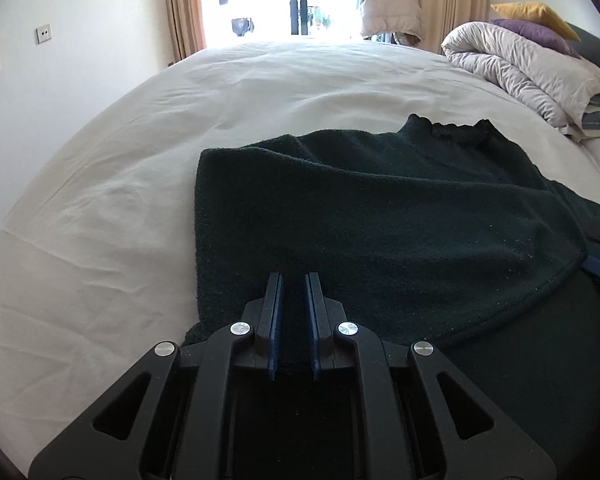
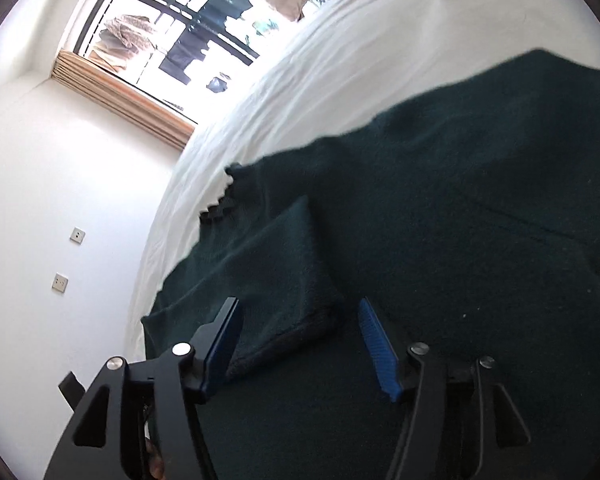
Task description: Fold small clothes
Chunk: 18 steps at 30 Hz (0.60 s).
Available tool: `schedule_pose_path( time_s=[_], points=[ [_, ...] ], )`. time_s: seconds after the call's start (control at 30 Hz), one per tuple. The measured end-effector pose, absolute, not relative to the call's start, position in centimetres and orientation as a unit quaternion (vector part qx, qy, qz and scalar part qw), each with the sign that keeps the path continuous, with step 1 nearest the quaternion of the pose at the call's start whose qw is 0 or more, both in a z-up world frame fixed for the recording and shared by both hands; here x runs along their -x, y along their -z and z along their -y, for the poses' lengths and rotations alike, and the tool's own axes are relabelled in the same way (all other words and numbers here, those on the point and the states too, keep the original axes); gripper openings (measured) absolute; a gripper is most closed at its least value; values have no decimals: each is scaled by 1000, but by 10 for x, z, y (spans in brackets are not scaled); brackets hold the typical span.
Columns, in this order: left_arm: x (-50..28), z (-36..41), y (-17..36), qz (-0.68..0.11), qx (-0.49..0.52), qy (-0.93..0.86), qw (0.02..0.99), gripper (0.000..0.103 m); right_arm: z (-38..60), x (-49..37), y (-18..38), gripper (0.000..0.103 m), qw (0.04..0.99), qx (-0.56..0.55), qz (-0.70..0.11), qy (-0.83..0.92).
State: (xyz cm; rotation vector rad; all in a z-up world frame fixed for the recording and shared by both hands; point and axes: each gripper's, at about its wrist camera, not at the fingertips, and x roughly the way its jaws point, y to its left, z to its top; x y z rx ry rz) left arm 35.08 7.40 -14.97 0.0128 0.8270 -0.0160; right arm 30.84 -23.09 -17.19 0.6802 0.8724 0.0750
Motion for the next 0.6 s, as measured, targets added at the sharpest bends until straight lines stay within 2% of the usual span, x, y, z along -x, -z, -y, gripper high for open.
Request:
schedule_pose_path(
  time_s=[0.13,0.2,0.27,0.37,0.47,0.53,0.6],
  points=[
    [-340,-67,134,-398,-2,4,917,11,265,-269,146,41,855,-373,-357,-46],
    [-334,-52,125,-390,10,31,920,11,299,-242,131,53,868,-382,-316,-16],
    [-328,-29,118,-381,5,61,922,11,346,-213,123,57,867,-409,-285,23],
    [-326,5,115,-378,9,105,920,17,421,-171,127,58,843,-468,-253,82],
    [-330,28,119,-386,34,138,911,31,478,-129,134,58,819,-517,-213,126],
    [-335,36,135,-402,50,154,901,60,508,-107,142,58,802,-546,-191,149],
    [-337,31,150,-404,70,161,898,60,533,-90,155,58,777,-583,-171,165]
  ],
)
